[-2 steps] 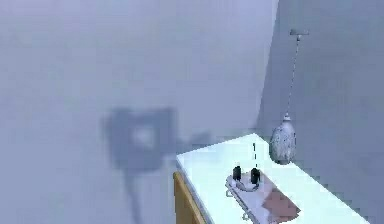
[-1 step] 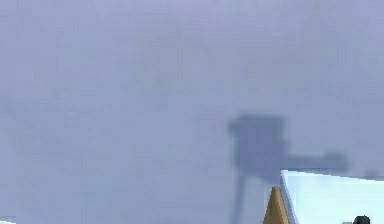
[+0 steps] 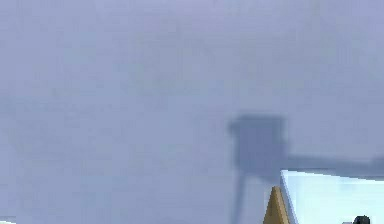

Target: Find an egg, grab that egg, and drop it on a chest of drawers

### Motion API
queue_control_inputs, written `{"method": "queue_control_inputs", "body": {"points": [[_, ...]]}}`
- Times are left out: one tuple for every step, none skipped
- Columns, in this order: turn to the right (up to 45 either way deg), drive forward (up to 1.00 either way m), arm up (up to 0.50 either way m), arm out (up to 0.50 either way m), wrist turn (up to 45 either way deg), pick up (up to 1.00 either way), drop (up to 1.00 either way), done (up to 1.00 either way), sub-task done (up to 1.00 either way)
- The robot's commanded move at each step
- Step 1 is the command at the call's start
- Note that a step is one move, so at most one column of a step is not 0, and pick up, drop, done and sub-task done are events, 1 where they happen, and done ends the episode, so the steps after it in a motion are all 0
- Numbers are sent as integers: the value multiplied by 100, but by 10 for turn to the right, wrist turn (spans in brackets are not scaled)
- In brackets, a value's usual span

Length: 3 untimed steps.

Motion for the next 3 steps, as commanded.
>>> {"method": "queue_control_inputs", "body": {"points": [[0, 0, 0, 0, 450, 0, 0, 0, 0], [0, 0, 0, 0, 240, 0, 0, 0, 0], [0, 0, -26, 0, 0, 0, 0, 0, 0]]}}
